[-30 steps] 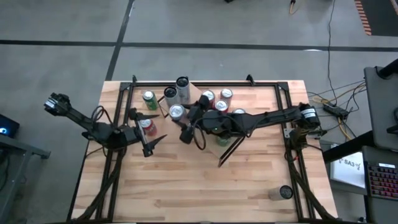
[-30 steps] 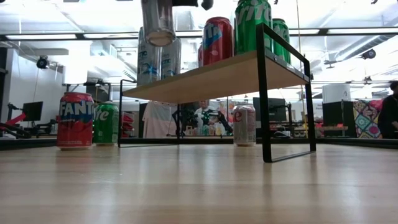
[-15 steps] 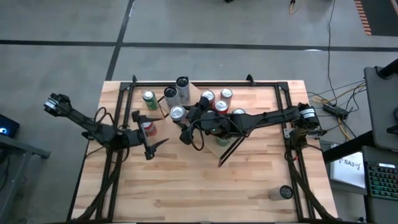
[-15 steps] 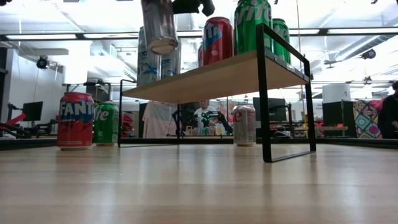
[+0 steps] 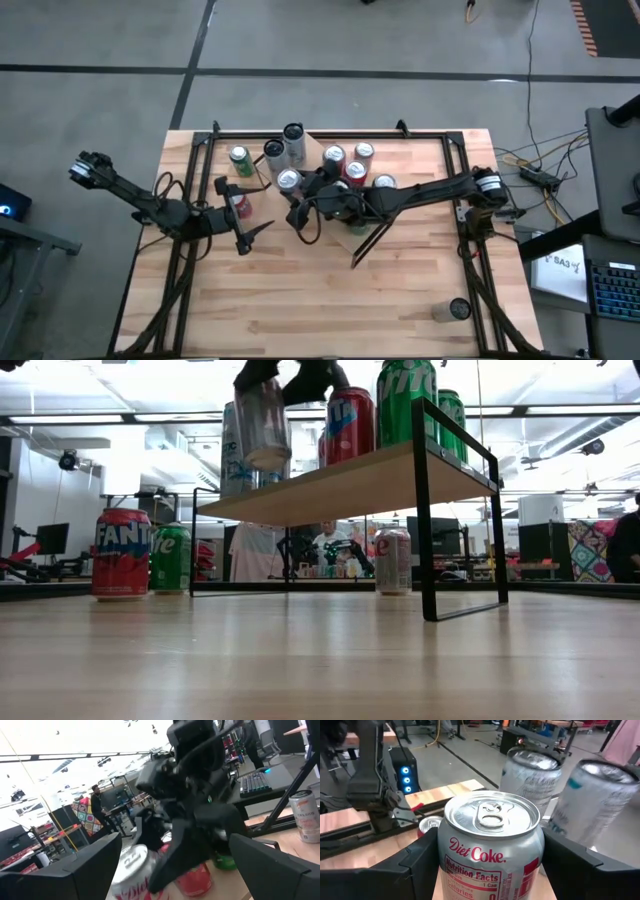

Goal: Place canned beverage on shelf
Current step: Put the silver soda can on the shelf aligned with the other silver soda can

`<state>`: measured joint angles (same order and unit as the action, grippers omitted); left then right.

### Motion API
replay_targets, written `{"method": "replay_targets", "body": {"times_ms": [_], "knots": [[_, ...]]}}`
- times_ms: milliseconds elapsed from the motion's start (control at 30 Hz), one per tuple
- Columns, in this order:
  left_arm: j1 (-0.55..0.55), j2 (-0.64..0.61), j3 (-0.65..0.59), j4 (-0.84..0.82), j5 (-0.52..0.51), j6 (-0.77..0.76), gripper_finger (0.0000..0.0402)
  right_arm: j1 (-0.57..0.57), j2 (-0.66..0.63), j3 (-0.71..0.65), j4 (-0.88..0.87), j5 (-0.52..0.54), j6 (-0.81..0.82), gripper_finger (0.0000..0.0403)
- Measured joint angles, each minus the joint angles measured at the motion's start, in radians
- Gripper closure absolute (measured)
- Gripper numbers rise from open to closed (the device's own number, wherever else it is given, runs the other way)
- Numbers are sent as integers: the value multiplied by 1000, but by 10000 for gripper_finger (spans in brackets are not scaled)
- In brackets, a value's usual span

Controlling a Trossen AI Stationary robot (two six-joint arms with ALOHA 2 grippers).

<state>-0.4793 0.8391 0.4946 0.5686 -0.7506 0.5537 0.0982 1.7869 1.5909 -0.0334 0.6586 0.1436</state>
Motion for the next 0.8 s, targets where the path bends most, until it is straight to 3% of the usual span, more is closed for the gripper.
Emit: {"method": "replay_targets", "body": {"times_ms": [233, 800], "knots": [[2, 0, 0, -2, 0, -4, 47, 2, 24, 0, 6, 51, -15, 127], [16, 0, -32, -8, 0, -21, 47, 12, 19, 0, 19, 48, -81, 127]]}}
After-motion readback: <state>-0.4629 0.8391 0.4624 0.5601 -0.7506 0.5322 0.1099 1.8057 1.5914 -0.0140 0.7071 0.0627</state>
